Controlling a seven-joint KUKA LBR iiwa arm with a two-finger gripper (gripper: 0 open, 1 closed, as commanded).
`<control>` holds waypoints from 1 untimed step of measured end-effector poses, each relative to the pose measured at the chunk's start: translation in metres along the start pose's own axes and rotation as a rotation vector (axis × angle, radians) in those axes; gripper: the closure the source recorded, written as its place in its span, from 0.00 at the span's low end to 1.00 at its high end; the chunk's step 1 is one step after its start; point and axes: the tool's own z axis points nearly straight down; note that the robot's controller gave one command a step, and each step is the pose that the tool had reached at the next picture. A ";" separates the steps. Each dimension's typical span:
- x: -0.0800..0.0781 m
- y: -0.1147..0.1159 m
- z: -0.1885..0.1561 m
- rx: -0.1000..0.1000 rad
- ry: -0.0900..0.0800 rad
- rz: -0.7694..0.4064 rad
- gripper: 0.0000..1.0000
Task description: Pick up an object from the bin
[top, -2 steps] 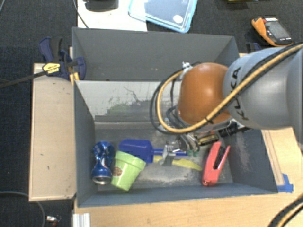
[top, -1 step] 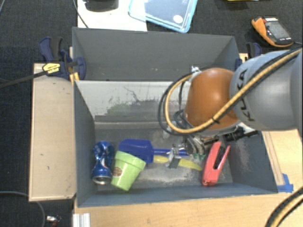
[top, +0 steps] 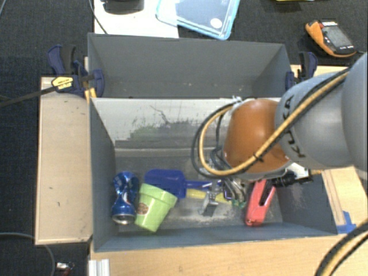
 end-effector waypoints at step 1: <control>-0.009 -0.027 0.053 -0.001 -0.008 0.028 0.00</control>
Offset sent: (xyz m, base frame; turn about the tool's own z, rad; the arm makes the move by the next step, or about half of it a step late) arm -0.0135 -0.0197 -0.0515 0.1005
